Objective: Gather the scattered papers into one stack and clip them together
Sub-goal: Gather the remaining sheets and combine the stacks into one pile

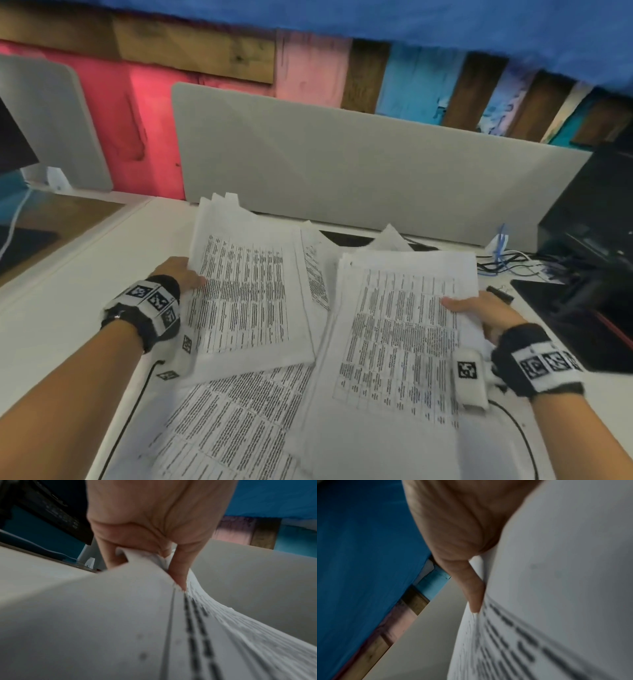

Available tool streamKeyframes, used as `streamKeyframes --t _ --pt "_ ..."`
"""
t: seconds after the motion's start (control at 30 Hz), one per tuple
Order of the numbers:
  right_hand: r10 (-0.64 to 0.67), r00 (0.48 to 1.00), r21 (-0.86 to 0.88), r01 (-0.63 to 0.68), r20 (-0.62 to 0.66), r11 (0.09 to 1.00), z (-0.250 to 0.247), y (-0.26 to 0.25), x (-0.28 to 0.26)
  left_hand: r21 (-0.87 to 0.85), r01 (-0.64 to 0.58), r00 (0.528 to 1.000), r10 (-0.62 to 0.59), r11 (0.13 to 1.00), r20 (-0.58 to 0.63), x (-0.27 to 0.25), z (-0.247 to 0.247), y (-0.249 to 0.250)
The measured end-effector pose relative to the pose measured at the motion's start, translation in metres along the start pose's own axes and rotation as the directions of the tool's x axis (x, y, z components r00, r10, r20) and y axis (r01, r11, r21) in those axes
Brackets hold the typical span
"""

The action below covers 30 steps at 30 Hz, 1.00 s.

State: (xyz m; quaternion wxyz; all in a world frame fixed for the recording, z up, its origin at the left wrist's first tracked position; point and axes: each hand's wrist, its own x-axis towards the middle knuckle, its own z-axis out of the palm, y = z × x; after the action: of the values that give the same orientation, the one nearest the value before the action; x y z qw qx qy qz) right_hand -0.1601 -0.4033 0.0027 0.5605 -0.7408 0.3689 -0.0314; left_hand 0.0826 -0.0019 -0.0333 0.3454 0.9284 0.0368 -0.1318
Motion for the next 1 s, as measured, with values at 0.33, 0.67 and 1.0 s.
streamKeyframes --t 0.33,0.67,1.0 --pt "0.11 0.993 0.053 -0.113 0.049 0.992 -0.001 0.072 -0.011 -0.126 -0.032 0.999 0.037 0.992 0.037 -0.016 0.007 0.009" --pt "-0.008 1.0 0.004 0.008 0.014 1.0 0.032 0.034 -0.032 0.107 -0.102 0.965 0.072 0.989 0.25 -0.021 0.018 0.042" --pt "0.06 0.997 0.09 -0.064 0.043 0.994 0.041 0.046 -0.022 -0.035 0.039 0.976 -0.03 0.999 0.216 -0.027 0.035 0.04"
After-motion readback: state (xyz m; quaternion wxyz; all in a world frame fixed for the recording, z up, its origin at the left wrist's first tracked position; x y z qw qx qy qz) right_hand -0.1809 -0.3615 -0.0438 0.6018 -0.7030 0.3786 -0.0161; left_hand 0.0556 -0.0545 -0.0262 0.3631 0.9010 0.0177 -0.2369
